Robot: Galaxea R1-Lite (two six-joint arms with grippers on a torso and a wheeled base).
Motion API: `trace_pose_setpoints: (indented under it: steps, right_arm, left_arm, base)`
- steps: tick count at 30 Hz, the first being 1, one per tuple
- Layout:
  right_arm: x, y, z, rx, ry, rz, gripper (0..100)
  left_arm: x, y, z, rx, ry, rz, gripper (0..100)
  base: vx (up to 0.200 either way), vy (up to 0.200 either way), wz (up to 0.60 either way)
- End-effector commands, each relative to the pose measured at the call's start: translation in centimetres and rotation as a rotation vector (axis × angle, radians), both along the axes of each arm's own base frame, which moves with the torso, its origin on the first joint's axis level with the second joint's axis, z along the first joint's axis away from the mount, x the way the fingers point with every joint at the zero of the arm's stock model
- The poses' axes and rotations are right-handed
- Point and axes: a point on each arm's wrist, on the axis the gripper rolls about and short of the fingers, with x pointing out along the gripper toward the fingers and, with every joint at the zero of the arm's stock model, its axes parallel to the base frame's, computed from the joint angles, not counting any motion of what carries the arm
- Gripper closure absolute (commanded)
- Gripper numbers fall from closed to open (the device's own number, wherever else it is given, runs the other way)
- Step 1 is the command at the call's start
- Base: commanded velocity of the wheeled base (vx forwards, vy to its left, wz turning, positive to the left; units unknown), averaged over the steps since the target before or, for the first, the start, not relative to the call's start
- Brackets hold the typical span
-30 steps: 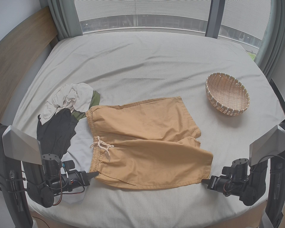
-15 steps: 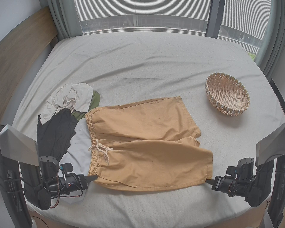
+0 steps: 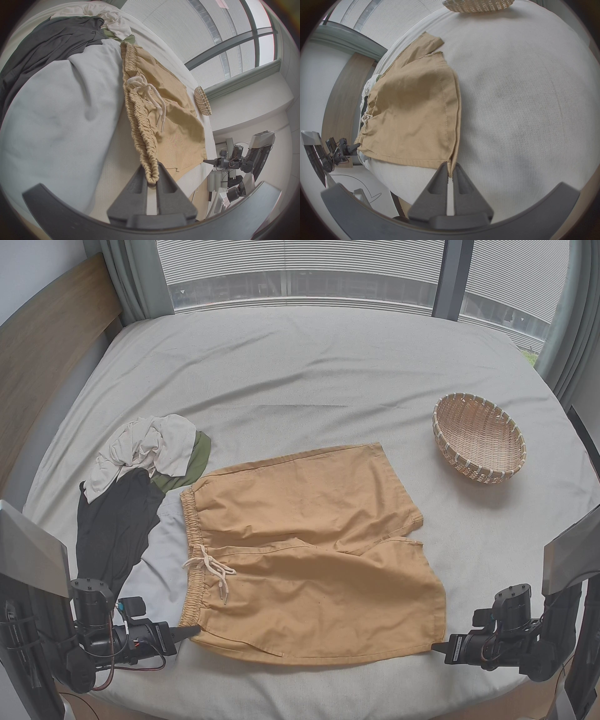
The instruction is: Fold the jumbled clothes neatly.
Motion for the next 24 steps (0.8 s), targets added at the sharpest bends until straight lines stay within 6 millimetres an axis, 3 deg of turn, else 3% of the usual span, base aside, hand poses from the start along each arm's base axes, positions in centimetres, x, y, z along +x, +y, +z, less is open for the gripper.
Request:
trace_pose_setpoints:
  steps: [1, 16, 24]
  right_arm:
    - [-0.5, 0.1, -0.2, -0.015, 0.023, 0.007, 100]
    - [-0.4, 0.0, -0.6, -0.015, 0.026, 0.001, 100]
    - [0.2, 0.1, 1.2, 0.033, -0.095, -0.010, 100]
  left_arm:
    - [-0.4, 0.0, -0.5, 0.005, 0.035, -0.003, 100]
    - [-0.2, 0.1, -1.2, 0.042, 0.025, -0.029, 100]
    - [-0.4, 0.3, 0.1, 0.031, -0.022, -0.016, 100]
  base:
    - [0.000, 0.000, 0.00]
    - [0.000, 0.000, 0.00]
    - [0.000, 0.000, 0.00]
